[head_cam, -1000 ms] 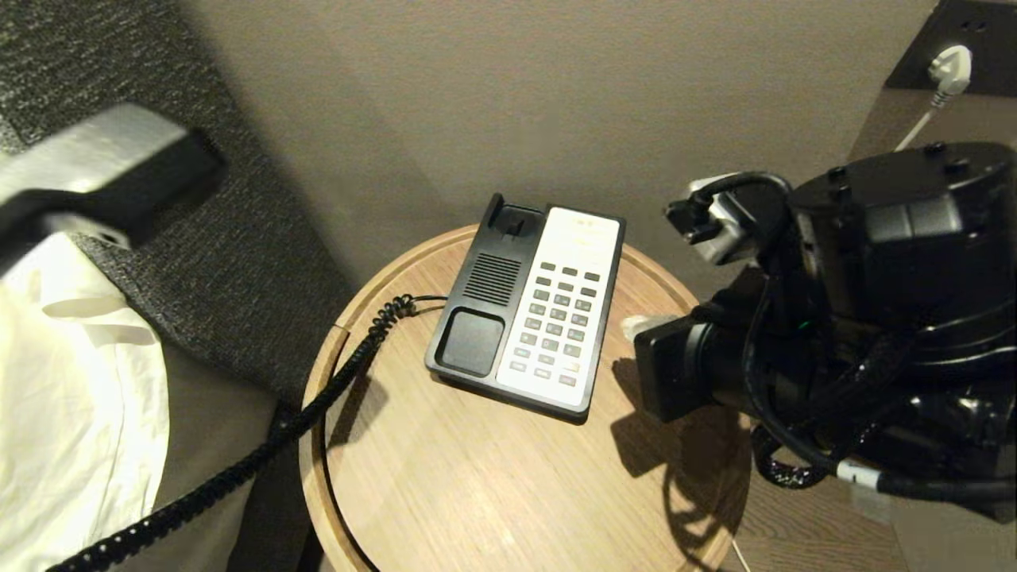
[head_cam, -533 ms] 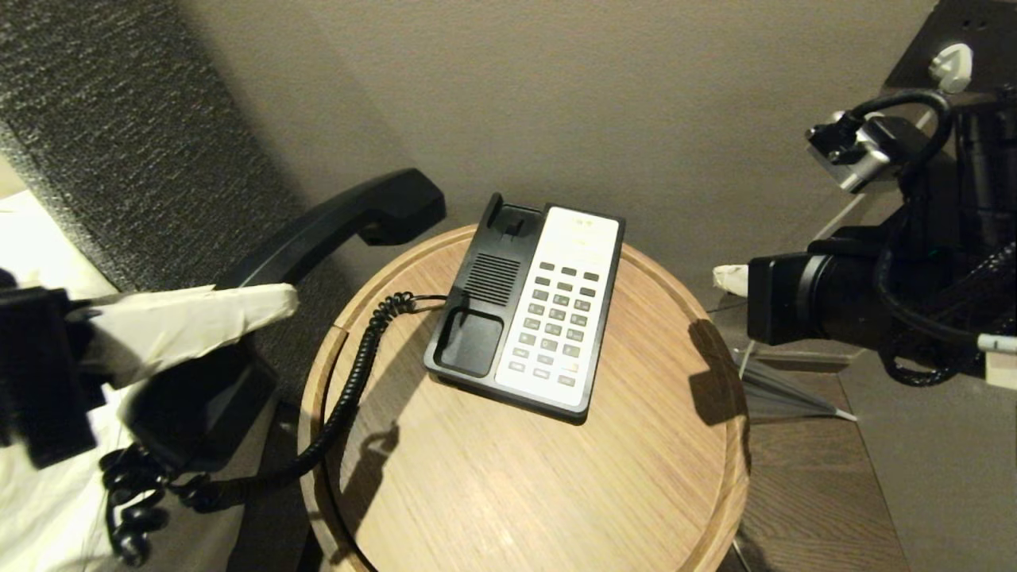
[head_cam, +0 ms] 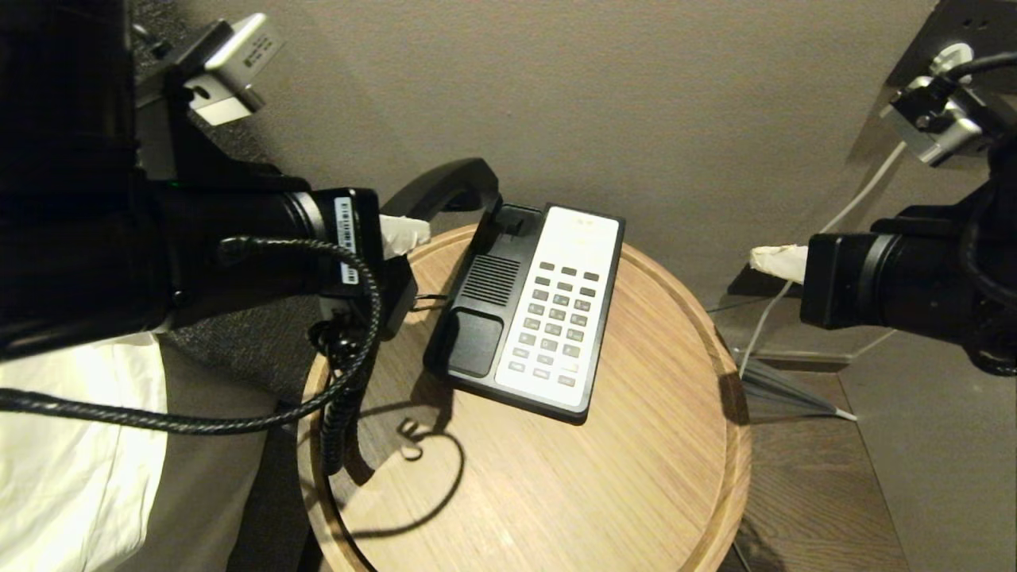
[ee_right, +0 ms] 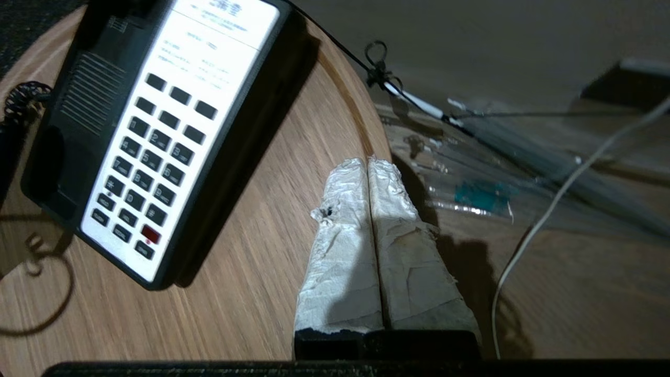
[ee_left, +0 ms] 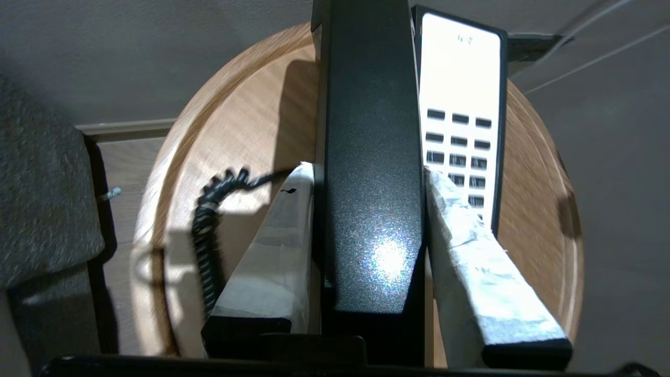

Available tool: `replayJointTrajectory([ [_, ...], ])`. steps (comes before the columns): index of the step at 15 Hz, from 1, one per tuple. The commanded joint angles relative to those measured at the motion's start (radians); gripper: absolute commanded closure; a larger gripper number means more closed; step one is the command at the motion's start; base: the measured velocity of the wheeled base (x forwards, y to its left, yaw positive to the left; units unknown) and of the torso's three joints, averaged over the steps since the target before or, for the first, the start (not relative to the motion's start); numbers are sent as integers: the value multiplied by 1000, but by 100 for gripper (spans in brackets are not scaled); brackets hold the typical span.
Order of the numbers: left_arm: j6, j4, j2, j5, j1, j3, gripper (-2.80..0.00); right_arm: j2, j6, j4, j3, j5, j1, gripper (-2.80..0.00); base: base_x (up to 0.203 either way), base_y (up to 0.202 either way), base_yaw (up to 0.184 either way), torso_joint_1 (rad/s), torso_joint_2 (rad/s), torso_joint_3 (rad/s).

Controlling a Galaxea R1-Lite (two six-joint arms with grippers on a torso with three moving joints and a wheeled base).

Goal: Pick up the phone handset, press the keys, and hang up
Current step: Put the handset back

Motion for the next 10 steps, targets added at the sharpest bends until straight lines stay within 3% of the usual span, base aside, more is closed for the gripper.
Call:
replayJointTrajectory([
  [1,-2,1,78,5,-2,-39,0,-28,27,26,14,-2,-21,0,0,0,0,0,0,0],
  [10,-3,-2,164,6,-11,-129,0,-46,46,54,11,0,-38,0,0,0,0,0,0,0],
])
